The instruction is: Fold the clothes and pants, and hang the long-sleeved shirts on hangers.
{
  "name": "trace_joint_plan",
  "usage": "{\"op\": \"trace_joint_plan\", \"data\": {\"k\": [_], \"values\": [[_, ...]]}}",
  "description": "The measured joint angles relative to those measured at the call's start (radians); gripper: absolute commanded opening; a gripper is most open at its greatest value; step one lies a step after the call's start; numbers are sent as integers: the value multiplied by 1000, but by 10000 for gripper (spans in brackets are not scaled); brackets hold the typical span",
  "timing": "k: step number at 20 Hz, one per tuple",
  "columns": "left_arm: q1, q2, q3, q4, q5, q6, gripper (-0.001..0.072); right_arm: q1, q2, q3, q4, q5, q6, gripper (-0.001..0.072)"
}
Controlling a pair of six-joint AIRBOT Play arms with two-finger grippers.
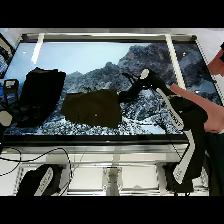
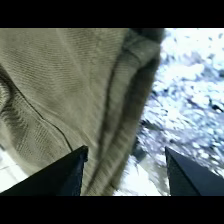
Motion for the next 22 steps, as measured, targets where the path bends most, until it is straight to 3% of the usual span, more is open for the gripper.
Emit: {"op": "trace_joint_plan", "data": {"k": [6,11,12,16,22], "values": [[0,0,0,0,0,0,417,13,-71,2,159,14,-39,534],[0,0,0,0,0,0,417,56,-101,0,216,-16,-71,74],[0,0,0,0,0,0,417,65,-102,0,221,-24,-74,30],[0,0,0,0,0,0,417,71,-100,18,259,-51,-77,29],[0,0,0,0,0,0,417,-85,20,127,155,144,-25,29]]}}
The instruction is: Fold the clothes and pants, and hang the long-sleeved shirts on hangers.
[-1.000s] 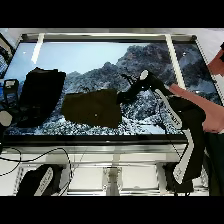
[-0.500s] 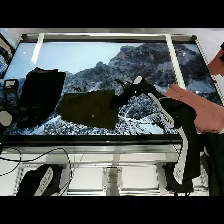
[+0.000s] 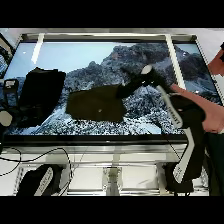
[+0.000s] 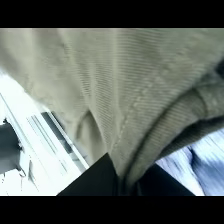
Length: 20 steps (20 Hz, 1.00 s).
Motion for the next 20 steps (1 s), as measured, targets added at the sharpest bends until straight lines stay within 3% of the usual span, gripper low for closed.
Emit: {"op": "trace_joint_plan", "data": {"k": [9,20], "values": [[0,0,0,0,0,0,417,-509,282,26,-284,251,103,29],[0,0,0,0,0,0,417,-998,362,26,-354,305,138,30]]}}
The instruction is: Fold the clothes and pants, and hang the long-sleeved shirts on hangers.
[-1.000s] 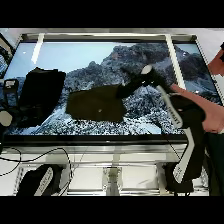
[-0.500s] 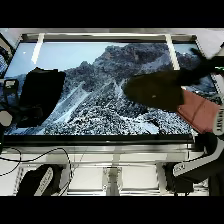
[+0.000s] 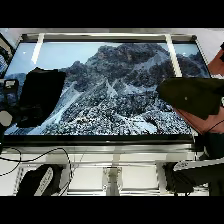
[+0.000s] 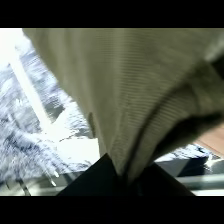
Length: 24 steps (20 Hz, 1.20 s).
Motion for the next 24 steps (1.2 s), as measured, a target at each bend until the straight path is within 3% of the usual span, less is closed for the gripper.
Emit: {"op": "trace_joint_plan", "data": {"k": [6,9,12,13,17,18,20,21,24], "values": [[0,0,0,0,0,0,417,-101,-2,-3,-148,-19,39,32],[0,0,0,0,0,0,417,-114,-4,-45,-238,-45,76,180],[0,0,0,0,0,0,417,-120,-5,-121,-326,-66,109,483],[0,0,0,0,0,0,417,-120,-5,-140,-340,-71,113,488],[0,0,0,0,0,0,417,-105,20,-179,-332,-95,116,479],[0,0,0,0,0,0,417,-90,34,-183,-297,-113,114,399],[0,0,0,0,0,0,417,-32,69,-189,-184,-139,91,67],[0,0,0,0,0,0,417,9,86,-192,-141,-150,71,30],[0,0,0,0,0,0,417,197,122,-206,-50,-180,10,30]]}}
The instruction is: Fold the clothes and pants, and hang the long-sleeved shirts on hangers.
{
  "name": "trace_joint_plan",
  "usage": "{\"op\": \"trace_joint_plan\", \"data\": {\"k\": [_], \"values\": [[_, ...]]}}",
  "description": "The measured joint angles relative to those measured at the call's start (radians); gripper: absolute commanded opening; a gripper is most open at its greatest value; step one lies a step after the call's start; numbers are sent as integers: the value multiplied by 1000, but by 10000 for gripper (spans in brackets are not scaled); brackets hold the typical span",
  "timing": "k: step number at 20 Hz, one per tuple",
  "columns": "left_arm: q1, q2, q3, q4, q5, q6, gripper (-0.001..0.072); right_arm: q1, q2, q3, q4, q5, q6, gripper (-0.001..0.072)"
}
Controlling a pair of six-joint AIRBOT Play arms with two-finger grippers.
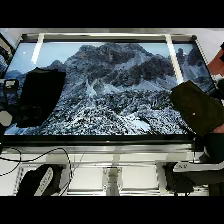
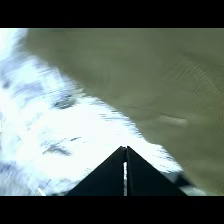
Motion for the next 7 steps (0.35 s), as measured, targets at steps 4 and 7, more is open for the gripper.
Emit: {"op": "trace_joint_plan", "data": {"k": [4,7], "values": [[0,0,0,0,0,0,417,323,16,-76,-8,-62,-37,30],[0,0,0,0,0,0,417,558,18,-174,-54,-132,-47,30]]}}
